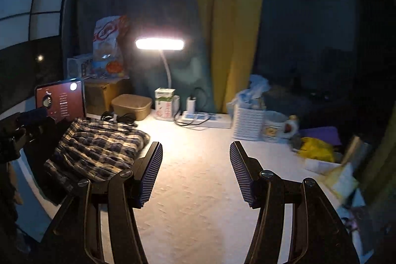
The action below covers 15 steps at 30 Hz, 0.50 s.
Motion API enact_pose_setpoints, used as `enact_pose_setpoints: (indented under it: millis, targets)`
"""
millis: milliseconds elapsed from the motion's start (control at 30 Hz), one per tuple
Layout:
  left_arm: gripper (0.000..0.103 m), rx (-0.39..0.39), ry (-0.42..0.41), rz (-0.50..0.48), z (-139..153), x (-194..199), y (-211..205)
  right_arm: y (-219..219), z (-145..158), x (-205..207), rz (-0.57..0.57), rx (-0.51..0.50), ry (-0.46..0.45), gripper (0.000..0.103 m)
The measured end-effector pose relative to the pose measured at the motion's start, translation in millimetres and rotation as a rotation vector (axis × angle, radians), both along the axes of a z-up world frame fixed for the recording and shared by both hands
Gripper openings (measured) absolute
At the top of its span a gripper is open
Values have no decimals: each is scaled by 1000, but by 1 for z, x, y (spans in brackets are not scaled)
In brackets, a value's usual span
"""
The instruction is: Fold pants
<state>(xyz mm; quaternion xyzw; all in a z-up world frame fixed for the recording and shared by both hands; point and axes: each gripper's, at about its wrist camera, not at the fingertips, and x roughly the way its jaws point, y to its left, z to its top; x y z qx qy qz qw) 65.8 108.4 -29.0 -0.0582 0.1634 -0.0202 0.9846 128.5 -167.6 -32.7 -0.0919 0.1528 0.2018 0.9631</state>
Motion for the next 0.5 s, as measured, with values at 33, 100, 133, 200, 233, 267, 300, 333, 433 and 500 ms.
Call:
enact_pose_setpoints:
  millis: [33, 100, 133, 200, 233, 267, 300, 333, 433, 500]
  targets:
    - [77, 8, -8, 9, 2, -4, -4, -7, 2, -5, -8, 11, -7, 60]
    - [77, 21, -33, 20, 6, -13, -13, -19, 5, -13, -26, 29, -16, 60]
    - [77, 30, -47, 24, 8, -17, -17, -28, 7, -20, -44, 37, -27, 64]
    - [77, 56, -76, 46, 13, -28, -25, -38, 9, -27, -70, 47, -38, 75]
    - [77, 62, -84, 57, 15, -32, -28, -48, 10, -33, -87, 65, -44, 76]
    - [77, 71, -97, 74, 19, -37, -31, -53, 12, -37, -94, 78, -48, 76]
    - [77, 77, -105, 85, 20, -40, -32, -57, 13, -41, -97, 88, -51, 76]
    - [77, 85, -115, 100, 22, -44, -33, -61, 15, -45, -101, 94, -55, 76]
    - [77, 105, -109, 118, 26, -48, -37, -67, 22, -53, -110, 90, -79, 77]
    - [77, 128, -103, 129, 27, -48, -38, -69, 26, -58, -106, 97, -97, 77]
